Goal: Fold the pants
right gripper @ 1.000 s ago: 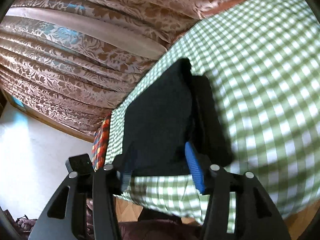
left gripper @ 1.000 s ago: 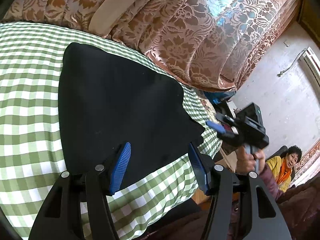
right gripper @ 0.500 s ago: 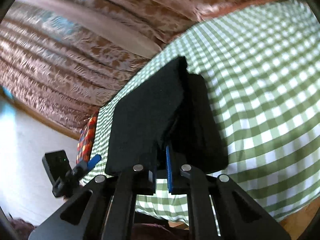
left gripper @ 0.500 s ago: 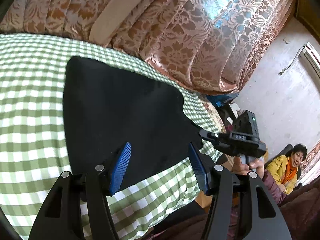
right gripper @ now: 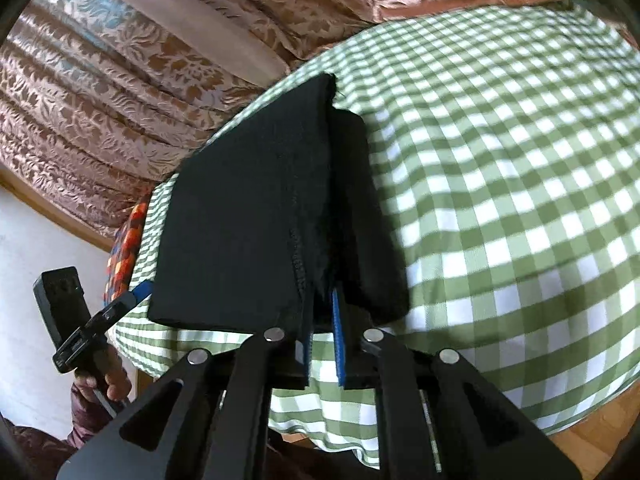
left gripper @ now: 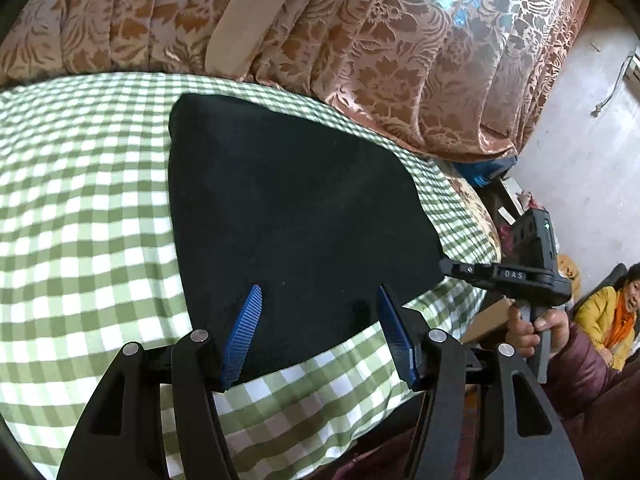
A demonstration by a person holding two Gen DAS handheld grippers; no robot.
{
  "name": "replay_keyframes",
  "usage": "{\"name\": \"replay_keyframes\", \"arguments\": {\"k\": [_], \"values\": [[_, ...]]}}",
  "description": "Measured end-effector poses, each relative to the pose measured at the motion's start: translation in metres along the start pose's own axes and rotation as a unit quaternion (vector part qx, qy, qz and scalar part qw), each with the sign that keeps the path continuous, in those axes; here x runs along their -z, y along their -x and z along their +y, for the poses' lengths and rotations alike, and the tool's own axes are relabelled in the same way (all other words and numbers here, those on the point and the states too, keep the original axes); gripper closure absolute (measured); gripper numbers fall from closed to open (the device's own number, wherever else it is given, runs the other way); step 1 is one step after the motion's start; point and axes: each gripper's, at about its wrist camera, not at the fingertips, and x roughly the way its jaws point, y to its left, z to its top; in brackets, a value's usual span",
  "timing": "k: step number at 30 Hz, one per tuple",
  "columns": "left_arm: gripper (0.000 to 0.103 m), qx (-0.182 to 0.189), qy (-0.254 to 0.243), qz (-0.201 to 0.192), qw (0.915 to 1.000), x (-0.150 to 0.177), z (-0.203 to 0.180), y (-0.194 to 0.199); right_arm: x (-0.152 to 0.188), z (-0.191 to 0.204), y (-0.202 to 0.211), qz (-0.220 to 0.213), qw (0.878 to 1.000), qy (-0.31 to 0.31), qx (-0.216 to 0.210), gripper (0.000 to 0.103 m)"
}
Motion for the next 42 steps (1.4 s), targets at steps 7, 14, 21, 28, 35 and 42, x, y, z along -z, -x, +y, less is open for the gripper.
{"name": "replay_keyframes", "arguments": {"k": [7, 14, 21, 28, 35, 42], "values": [[0.045, -0.018, -0.023, -0.021, 0.9993, -0.009, -0.013, 0.003, -0.046, 0.04, 0.012, -0.086, 0.996, 0.026, -0.023, 0.052], [0.045, -0.063, -0.035, -0.014, 0.9973, -0.013, -0.02, -0.007, -0.098, 0.07, -0.06, -0.091, 0.996, 0.026, 0.006, 0.045], [0.04, -0.121, -0.052, -0.002, 0.9913, -0.012, -0.023, -0.015, -0.107, 0.022, -0.106, -0.073, 0.992, 0.0, 0.101, 0.044], [0.037, -0.136, -0.067, 0.002, 0.9885, -0.007, -0.025, -0.021, -0.106, 0.025, -0.101, -0.082, 0.991, 0.01, 0.101, 0.044], [0.037, -0.142, -0.065, 0.002, 0.9877, -0.007, -0.025, -0.021, -0.094, 0.025, -0.077, -0.082, 0.993, -0.002, 0.087, 0.038], [0.037, -0.148, -0.064, 0.0, 0.9869, -0.005, -0.027, -0.019, -0.069, 0.013, -0.06, -0.066, 0.995, -0.024, 0.065, 0.039]]}}
